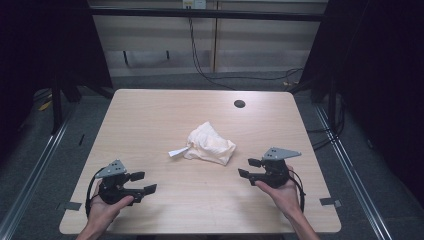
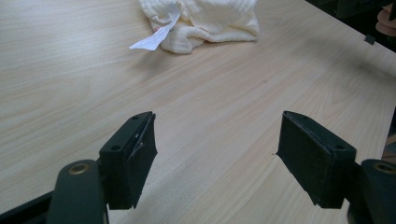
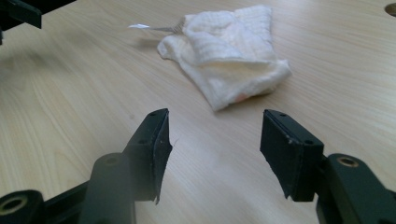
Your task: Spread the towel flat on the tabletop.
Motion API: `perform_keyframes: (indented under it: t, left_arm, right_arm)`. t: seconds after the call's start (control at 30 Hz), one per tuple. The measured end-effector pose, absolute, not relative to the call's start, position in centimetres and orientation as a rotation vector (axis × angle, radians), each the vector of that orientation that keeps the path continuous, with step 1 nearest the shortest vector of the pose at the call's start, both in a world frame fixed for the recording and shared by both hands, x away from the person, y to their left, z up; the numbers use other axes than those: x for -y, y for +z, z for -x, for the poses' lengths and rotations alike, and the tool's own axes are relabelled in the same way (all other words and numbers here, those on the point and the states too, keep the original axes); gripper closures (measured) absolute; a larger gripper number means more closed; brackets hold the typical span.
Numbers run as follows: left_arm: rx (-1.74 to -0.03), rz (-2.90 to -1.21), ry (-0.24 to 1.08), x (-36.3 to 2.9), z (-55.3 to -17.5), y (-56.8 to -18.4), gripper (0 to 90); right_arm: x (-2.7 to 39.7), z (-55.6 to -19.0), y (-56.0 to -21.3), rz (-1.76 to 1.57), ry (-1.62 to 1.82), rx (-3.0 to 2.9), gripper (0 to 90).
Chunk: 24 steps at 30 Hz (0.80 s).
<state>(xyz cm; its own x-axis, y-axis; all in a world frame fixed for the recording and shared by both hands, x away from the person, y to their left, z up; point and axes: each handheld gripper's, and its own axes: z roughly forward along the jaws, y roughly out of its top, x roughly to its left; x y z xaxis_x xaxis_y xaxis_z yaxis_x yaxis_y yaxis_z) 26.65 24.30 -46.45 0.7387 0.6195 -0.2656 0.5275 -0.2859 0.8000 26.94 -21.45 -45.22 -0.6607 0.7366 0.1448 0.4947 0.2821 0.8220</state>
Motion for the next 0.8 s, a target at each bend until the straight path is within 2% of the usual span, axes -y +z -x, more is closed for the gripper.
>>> perform_keyframes:
  t: [0.27,0.7,0.8]
  left_arm:
    - [-0.883,-1.954,0.122,-24.4,-26.8,-46.4,27.5]
    - [-0.861,-1.969,0.109,-24.0,-26.8,-46.5,26.9]
    - [-0.89,-1.944,0.07,-24.1,-26.9,-46.7,27.4]
  right_arm:
    - [19.6,-29.3,-44.4,-1.088,1.374,-2.337,48.8]
    - [16.7,-32.8,-43.8,-1.046,1.392,-2.382,48.1]
    - [15.8,-34.2,-43.7,-1.039,1.382,-2.408,48.2]
